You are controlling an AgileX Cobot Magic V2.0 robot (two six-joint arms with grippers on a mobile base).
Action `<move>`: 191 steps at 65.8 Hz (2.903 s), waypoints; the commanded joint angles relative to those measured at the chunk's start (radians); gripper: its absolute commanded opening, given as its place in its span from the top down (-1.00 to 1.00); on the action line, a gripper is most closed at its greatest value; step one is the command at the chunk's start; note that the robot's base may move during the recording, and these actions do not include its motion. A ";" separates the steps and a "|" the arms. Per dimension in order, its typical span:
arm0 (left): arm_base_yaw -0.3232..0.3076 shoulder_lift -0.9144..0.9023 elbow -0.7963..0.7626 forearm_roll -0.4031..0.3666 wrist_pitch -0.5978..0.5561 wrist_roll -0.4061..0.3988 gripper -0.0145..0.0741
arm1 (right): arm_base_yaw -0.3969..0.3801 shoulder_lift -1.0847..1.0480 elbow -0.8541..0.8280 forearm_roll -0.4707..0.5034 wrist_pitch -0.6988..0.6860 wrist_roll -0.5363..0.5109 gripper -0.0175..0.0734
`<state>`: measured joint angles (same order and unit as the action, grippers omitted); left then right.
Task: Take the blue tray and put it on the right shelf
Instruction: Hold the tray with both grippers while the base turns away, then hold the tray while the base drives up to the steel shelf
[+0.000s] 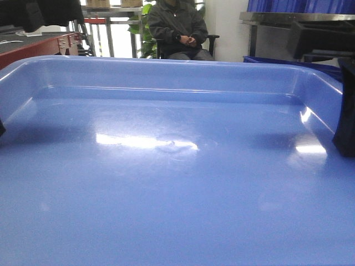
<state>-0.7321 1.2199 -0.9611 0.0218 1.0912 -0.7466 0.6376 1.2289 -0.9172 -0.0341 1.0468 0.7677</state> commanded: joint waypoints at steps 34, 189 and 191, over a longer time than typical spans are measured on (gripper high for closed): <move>-0.011 -0.025 -0.027 -0.027 -0.042 -0.019 0.67 | 0.003 -0.027 -0.029 0.010 -0.043 0.009 0.17; -0.011 -0.025 -0.027 -0.029 -0.042 -0.019 0.67 | 0.003 -0.027 -0.029 0.010 -0.043 0.009 0.17; -0.011 -0.025 -0.027 -0.029 -0.042 -0.019 0.67 | 0.003 -0.027 -0.029 0.010 -0.043 0.009 0.17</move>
<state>-0.7321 1.2199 -0.9611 0.0218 1.0913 -0.7466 0.6376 1.2289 -0.9172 -0.0341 1.0450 0.7682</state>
